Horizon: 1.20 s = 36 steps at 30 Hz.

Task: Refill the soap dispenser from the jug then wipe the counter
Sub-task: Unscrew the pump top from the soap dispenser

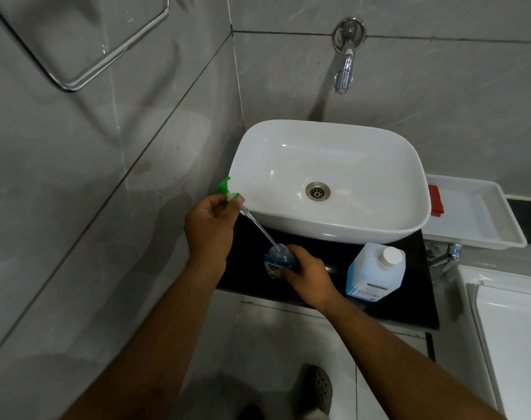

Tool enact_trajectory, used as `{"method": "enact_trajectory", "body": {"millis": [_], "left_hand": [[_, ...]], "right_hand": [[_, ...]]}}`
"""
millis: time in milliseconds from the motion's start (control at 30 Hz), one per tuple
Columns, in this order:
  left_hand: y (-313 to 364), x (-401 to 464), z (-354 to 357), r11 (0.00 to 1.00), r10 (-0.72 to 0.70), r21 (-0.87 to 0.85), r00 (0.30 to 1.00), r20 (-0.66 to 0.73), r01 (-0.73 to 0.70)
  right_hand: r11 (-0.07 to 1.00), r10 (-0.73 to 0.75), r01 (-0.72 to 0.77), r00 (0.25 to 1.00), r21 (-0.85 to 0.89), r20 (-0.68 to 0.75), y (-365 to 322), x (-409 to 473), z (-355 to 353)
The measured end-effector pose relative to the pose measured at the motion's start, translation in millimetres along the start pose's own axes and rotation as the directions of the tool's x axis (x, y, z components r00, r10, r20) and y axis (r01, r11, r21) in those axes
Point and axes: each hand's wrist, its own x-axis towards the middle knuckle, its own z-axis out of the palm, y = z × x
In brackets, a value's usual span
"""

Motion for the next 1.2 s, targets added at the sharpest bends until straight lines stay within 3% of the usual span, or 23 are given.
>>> {"method": "enact_trajectory", "body": {"millis": [367,500,667,1200], "left_hand": [[-25.1,3.2,-6.4,0.943,-0.318,-0.111,0.948,-0.027,0.313],[-50.7,16.1,-10.8,0.901,-0.434,-0.012,0.901,-0.016,0.434],[-77.2,32.0,-4.4,0.871,-0.481,0.092,0.876,-0.034,0.482],[-119.6,28.0,22.5,0.839,-0.527,0.143,0.849,-0.026,0.525]], "right_hand": [[1.000,0.029,-0.030,0.999,-0.010,-0.018,7.0,-8.2,-11.0],[0.999,0.041,-0.041,0.999,-0.002,-0.034,7.3,-10.5,-17.2],[0.998,0.058,-0.057,0.997,0.011,-0.056,9.2,-12.7,-25.6],[0.997,0.063,-0.061,0.997,0.046,-0.051,20.0,-11.6,-26.8]]}}
